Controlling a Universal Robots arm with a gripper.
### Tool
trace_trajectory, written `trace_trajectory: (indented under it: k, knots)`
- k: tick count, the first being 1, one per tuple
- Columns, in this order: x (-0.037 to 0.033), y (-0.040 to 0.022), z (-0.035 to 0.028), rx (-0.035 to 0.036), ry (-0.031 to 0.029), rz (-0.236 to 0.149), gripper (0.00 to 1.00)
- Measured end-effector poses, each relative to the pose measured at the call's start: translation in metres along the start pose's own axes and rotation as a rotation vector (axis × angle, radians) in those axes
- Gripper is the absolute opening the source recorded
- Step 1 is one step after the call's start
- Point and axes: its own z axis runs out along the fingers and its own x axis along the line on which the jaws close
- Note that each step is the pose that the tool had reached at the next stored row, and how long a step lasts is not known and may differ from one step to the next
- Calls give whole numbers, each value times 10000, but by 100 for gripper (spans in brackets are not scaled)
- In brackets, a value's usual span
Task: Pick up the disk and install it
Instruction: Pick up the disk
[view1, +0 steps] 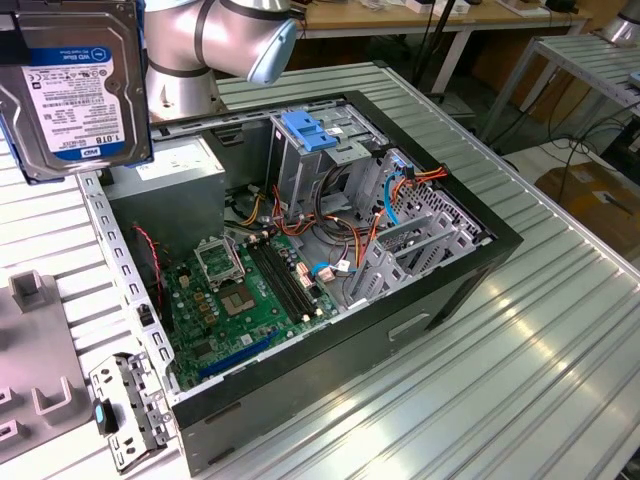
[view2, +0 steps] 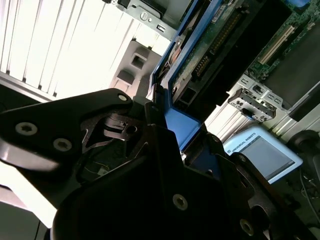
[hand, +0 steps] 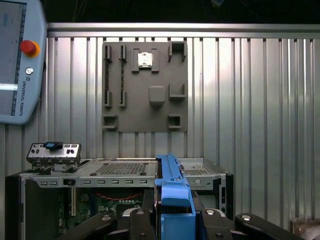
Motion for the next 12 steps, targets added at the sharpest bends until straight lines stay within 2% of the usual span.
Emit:
trace_trajectory:
  k: [12]
  knots:
    - [0,-25,0,1,0,-1,37]
